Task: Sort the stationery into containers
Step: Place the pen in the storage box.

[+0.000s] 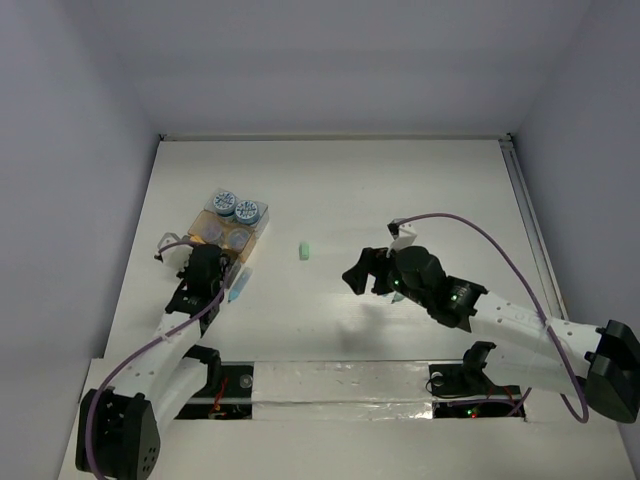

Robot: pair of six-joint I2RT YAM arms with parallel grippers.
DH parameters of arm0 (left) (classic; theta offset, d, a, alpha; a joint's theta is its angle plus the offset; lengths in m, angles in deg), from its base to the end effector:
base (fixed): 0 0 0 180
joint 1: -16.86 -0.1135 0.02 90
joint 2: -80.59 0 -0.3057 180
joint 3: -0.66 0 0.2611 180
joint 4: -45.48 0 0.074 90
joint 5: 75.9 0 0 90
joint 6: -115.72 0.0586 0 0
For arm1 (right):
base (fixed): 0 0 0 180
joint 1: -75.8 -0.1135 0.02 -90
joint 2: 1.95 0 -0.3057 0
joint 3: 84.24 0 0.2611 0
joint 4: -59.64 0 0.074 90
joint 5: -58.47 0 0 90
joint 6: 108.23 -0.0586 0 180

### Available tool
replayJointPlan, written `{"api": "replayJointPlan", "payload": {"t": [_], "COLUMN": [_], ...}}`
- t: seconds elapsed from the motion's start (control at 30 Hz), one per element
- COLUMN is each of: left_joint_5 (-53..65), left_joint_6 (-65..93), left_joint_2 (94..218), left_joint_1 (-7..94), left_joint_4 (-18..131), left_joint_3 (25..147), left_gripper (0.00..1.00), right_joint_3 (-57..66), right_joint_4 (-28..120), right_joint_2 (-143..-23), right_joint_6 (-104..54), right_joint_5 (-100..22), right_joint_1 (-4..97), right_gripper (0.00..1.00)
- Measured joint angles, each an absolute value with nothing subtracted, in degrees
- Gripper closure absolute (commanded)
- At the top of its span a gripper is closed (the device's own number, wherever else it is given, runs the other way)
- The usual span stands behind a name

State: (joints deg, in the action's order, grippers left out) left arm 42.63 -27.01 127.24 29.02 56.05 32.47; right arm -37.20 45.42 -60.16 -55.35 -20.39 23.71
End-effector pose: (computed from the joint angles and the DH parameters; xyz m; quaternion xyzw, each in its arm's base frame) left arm 0.1778 -0.0097 0.2151 -0.4075 0.7228 -0.1020 0.5487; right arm 0.1526 0.1776 0.2664 -0.0582 0.8408 0.3151 0.4363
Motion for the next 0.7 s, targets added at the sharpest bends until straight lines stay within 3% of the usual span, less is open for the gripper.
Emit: {"api": "replayJointPlan", "payload": {"t": [0.13,0.27,0.5,0.7], "left_joint_5": [42.61,43.05,43.42,43.03], "left_joint_6": [-28.23,-28.69,-28.15,-26.75], "left_joint_2": [127.59,125.82,122.35,118.72], "left_joint_1": [28.85,28.83,28.83,28.74], "left_joint_4": [56.23,56.16,56.36,55.96], "left_joint_3": [32.16,30.96,29.26,29.04], "left_gripper": [1.00,0.84,0.48,0.38], "right_joint_3": [-37.20,-37.20,-37.20,-37.20], "right_joint_4": [45.49,45.47,45.47,45.51], "right_joint_2": [-60.23,-60.60,-60.78,-62.37], "right_joint_6": [-54.94,-54.56,-54.39,-54.41], "right_joint_5": [-21.07,-21.55,-21.73,-22.16], "right_joint_1": [23.73,23.71,24.14,24.43], "right_gripper": [0.10,0.09,0.06,0.06]}}
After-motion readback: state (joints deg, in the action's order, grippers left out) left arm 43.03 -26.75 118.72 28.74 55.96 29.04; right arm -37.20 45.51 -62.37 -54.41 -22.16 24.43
